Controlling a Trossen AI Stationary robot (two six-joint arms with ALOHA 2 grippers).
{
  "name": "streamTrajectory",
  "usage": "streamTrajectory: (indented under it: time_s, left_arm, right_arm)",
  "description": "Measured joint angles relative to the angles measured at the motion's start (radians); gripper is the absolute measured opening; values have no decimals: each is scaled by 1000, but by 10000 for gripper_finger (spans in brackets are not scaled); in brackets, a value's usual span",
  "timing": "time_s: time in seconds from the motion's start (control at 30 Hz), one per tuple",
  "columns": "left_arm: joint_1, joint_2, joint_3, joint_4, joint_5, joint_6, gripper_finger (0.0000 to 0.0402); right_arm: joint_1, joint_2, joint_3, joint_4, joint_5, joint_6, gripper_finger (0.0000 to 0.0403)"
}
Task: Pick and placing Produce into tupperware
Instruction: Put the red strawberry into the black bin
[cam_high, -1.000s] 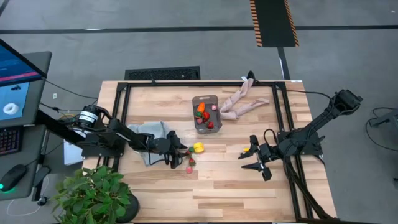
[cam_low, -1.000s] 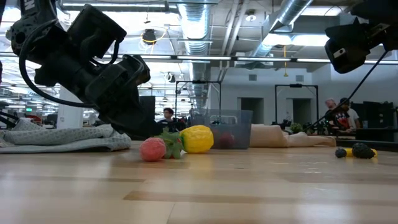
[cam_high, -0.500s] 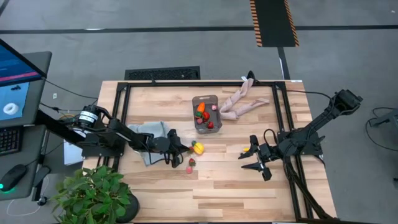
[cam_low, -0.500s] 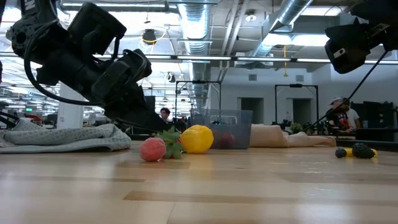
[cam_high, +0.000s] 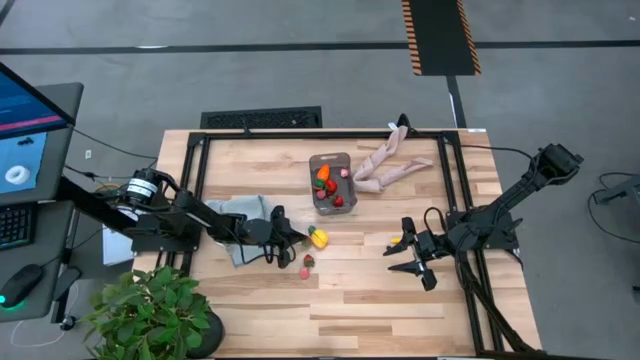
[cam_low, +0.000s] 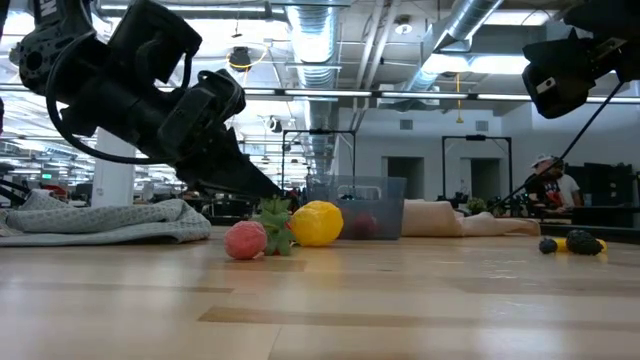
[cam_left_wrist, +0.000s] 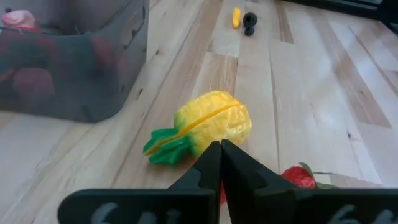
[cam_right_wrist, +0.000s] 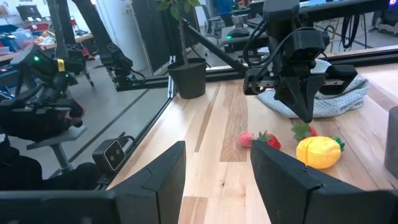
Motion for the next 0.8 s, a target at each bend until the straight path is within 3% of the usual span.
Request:
streamTrajectory:
  time_s: [0.3, 0.8]
  left_arm:
    - [1, 0, 5, 77, -26, 38, 0]
    - [74, 0, 160, 66, -22, 114, 0]
  right_arm:
    - [0, 0, 0, 0, 12, -5, 203]
    - [0, 0, 0, 0, 34, -6, 205]
